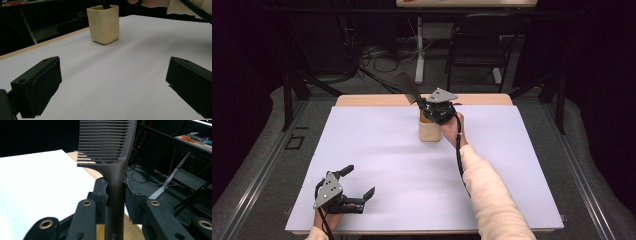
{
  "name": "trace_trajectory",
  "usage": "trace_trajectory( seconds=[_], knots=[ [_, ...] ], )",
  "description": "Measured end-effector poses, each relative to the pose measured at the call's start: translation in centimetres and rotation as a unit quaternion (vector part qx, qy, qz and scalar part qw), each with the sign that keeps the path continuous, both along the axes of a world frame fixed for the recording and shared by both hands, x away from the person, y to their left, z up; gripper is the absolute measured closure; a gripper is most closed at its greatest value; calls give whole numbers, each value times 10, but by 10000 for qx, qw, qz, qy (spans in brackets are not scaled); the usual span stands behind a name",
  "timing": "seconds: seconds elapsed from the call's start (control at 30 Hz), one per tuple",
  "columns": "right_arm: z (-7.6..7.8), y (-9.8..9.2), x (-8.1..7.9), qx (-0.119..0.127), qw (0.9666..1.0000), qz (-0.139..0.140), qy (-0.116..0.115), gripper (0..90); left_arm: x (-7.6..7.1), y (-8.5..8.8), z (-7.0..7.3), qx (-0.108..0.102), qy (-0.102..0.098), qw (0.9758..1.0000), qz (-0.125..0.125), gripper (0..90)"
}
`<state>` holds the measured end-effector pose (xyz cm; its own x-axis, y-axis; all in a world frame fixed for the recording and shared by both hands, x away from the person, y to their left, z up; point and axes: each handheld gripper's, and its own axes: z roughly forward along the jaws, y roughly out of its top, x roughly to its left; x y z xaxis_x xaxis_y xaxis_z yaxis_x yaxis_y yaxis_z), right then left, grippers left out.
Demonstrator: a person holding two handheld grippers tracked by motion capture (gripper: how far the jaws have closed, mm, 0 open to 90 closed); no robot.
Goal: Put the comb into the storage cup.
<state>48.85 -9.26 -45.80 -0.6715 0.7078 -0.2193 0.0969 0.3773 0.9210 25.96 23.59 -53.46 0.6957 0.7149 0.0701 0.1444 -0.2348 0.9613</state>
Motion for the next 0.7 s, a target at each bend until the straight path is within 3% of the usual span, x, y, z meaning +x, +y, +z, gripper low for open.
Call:
trace_trajectory(
  seconds=[0.7],
  knots=[
    [-5,-1,2,-64,9998,77,179,723,0,0,0,-2,6,10000,0,2]
  ],
)
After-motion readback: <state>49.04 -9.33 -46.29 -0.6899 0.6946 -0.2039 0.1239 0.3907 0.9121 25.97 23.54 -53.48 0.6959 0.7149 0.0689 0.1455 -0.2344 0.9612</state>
